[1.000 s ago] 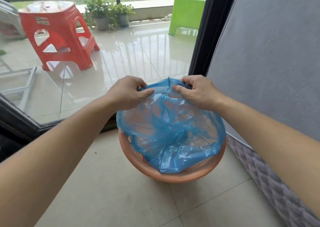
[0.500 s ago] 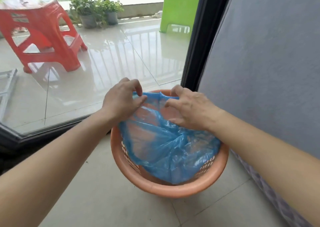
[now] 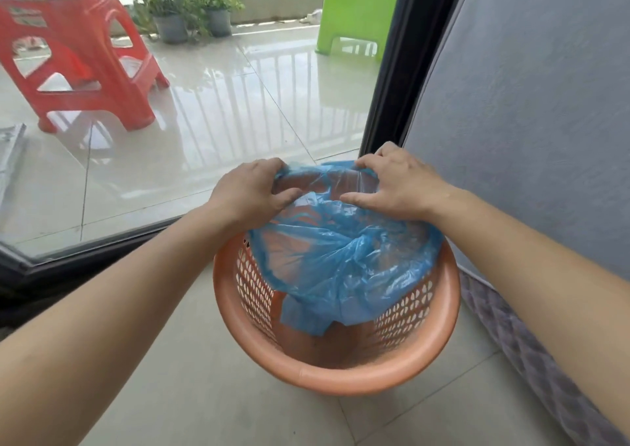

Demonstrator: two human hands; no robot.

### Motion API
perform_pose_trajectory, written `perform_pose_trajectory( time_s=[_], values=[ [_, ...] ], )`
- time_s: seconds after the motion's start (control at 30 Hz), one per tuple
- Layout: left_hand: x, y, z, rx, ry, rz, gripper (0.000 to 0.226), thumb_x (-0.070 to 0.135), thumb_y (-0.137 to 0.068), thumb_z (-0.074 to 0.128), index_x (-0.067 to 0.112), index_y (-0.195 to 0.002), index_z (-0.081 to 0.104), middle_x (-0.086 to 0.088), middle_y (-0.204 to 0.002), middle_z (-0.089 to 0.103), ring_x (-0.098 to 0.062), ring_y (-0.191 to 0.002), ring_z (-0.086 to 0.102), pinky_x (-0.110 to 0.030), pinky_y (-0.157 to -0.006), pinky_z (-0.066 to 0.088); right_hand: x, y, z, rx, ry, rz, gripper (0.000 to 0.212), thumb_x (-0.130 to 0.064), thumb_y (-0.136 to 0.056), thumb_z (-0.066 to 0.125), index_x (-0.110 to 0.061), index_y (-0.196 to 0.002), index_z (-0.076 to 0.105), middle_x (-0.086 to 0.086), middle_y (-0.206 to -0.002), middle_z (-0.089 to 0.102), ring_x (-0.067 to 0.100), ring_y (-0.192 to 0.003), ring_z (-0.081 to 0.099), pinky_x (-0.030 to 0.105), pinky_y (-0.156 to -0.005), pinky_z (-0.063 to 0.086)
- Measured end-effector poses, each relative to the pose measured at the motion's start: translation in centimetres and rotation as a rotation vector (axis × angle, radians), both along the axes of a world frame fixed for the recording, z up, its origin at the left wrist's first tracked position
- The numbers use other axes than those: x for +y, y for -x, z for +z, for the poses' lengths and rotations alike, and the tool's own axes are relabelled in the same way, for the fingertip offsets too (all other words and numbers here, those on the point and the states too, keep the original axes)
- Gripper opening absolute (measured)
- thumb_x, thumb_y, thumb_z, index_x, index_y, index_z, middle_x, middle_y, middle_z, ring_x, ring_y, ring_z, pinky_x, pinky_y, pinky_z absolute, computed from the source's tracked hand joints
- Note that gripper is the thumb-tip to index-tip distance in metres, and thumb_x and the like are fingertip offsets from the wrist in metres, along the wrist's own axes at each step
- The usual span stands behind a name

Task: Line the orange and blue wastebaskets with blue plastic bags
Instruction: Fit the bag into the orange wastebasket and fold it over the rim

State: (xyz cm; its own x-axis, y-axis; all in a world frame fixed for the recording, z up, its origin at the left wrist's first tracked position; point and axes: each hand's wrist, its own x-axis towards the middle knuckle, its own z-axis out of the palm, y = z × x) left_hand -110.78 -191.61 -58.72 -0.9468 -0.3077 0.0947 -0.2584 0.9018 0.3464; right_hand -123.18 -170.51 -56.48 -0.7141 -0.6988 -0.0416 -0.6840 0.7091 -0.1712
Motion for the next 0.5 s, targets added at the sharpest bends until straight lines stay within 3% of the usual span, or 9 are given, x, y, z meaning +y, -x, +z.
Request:
perform_pose_trajectory(
  time_s=[0.13, 0.27, 0.33, 0.43, 0.5],
  values=[
    [-0.3, 0.3, -0.1, -0.099, -0.091, 0.034, 0.051, 0.059, -0.086, 0.059, 0.009, -0.077, 0.062, -0.002, -0.068, 0.057, -0.024, -0.072, 0.055, -0.033, -0.06, 0.04, 0.8, 0.2, -0.8, -0.237, 0.128, -0.052, 0.049, -0.069, -0.079, 0.062, -0.035, -0.114, 0.063, -0.011, -0.102, 0.066, 0.013, -0.098, 0.062, 0.031, -0.083, 0.05],
    [-0.2, 0.3, -0.2, -0.071, -0.094, 0.027, 0.05, 0.058, -0.086, 0.06, 0.011, -0.068, 0.058, -0.002, -0.065, 0.055, -0.024, -0.069, 0.054, -0.032, -0.059, 0.037, 1.9, 0.0, -1.0, -0.563, 0.305, -0.107, 0.039, -0.06, -0.083, 0.065, -0.028, -0.105, 0.069, -0.01, -0.094, 0.074, 0.007, -0.083, 0.071, 0.022, -0.073, 0.057],
    [-0.4, 0.2, -0.2, -0.061, -0.085, 0.043, 0.049, 0.056, -0.087, 0.06, 0.014, -0.065, 0.054, -0.002, -0.065, 0.053, -0.025, -0.071, 0.053, -0.032, -0.06, 0.035, 2.9, -0.3, -1.0, -0.687, 0.345, -0.161, 0.045, -0.062, -0.083, 0.065, -0.022, -0.104, 0.071, -0.004, -0.092, 0.077, 0.01, -0.079, 0.074, 0.025, -0.072, 0.06],
    [-1.0, -0.2, -0.4, -0.065, -0.103, 0.103, 0.049, 0.056, -0.089, 0.058, 0.011, -0.068, 0.056, -0.003, -0.068, 0.055, -0.027, -0.075, 0.055, -0.032, -0.062, 0.036, 4.6, -0.4, -1.4, -0.783, 0.388, -0.318, 0.072, -0.074, -0.078, 0.059, -0.009, -0.106, 0.071, 0.006, -0.093, 0.078, 0.026, -0.086, 0.075, 0.044, -0.086, 0.059],
    [-1.2, -0.4, -0.4, -0.076, -0.084, 0.116, 0.051, 0.056, -0.089, 0.056, 0.008, -0.072, 0.058, -0.007, -0.072, 0.058, -0.03, -0.078, 0.057, -0.033, -0.062, 0.037, 5.6, -0.7, -1.5, -0.784, 0.435, -0.412, 0.077, -0.077, -0.079, 0.052, -0.006, -0.101, 0.073, 0.008, -0.091, 0.078, 0.029, -0.086, 0.075, 0.045, -0.088, 0.058]
  ],
)
